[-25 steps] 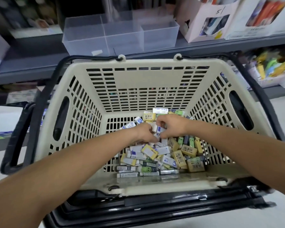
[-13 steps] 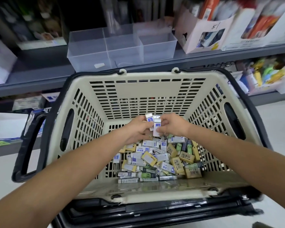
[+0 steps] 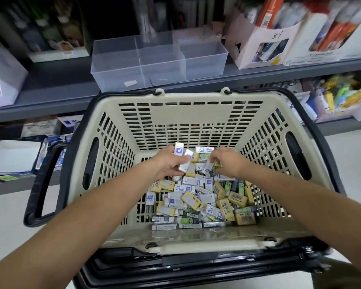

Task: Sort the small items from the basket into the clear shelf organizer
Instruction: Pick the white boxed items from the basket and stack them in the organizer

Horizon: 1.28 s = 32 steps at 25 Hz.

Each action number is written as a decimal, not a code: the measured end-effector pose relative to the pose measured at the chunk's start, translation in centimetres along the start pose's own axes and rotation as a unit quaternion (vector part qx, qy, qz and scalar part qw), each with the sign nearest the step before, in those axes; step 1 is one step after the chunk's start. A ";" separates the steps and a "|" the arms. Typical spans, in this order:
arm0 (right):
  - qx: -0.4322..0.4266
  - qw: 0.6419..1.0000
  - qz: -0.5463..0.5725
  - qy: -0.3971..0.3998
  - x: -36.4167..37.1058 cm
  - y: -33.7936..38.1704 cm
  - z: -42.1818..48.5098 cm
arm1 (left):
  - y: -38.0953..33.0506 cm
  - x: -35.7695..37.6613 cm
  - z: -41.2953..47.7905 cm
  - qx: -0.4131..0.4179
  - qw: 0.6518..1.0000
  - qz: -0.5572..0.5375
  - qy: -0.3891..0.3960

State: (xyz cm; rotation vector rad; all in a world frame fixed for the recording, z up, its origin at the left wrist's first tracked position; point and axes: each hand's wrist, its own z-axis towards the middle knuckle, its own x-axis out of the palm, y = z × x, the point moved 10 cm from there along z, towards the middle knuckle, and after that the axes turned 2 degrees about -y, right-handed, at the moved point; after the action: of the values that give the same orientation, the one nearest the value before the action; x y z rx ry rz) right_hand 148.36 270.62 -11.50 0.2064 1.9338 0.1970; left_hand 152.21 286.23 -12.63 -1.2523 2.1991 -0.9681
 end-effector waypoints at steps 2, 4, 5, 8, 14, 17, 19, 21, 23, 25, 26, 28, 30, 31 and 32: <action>0.002 1.000 -0.012 -0.018 0.1 0.2 0.1 | 0.1 -0.9 -0.1 -0.003 1.000 -0.010 -0.018; 0.028 1.000 0.004 -0.012 0.0 0.0 0.6 | 0.4 -1.0 -0.3 -0.007 1.000 -0.014 -0.021; 0.034 0.999 0.003 0.000 0.1 -0.1 0.9 | 0.5 -0.9 -0.5 -0.008 1.000 -0.017 -0.020; 0.042 0.999 -0.021 0.017 0.0 -0.2 1.3 | 0.2 -0.8 -0.8 -0.011 0.998 -0.053 -0.027; 0.041 0.997 0.066 0.009 -1.4 0.4 1.2 | 0.7 -0.8 -2.0 -0.026 0.992 -0.118 -0.048; 0.076 0.978 0.189 -0.035 -3.4 0.7 0.6 | 1.1 -0.7 -2.6 -0.037 0.988 -0.133 -0.063; 0.116 0.948 0.291 -0.057 -4.0 0.8 -0.1 | 0.9 -0.7 -2.9 -0.035 0.986 -0.150 -0.069; 0.154 0.900 0.403 -0.066 -4.1 1.1 -0.9 | 0.3 -0.6 -3.1 -0.025 0.985 -0.155 -0.066; 0.169 0.874 0.451 -0.064 -4.3 1.7 -1.6 | -0.1 -0.7 -3.2 -0.014 0.984 -0.165 -0.064; 0.161 0.878 0.447 -0.050 -4.3 2.8 -2.0 | -0.4 -0.7 -3.3 -0.010 0.983 -0.175 -0.059; 0.159 0.883 0.440 -0.044 -4.1 3.2 -2.1 | -0.6 -0.7 -3.3 -0.006 0.983 -0.177 -0.052; 0.153 0.887 0.433 -0.040 -3.7 4.2 -2.0 | -1.1 -1.0 -3.0 0.013 0.983 -0.183 -0.030; 0.140 0.885 0.441 -0.039 -3.4 5.3 -1.8 | -1.4 -1.5 -2.7 0.035 0.981 -0.192 -0.019; 0.135 0.881 0.451 -0.039 -3.3 5.7 -1.7 | -1.5 -1.7 -2.7 0.042 0.980 -0.195 -0.019; 0.136 0.875 0.463 -0.040 -3.2 6.0 -1.7 | -1.6 -1.8 -2.6 0.045 0.979 -0.199 -0.020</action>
State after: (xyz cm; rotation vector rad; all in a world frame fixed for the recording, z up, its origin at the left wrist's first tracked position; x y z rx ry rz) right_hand 148.26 275.58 -6.62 1.3122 1.6306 0.5316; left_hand 152.32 288.21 -9.64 -1.6894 1.8866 -1.1621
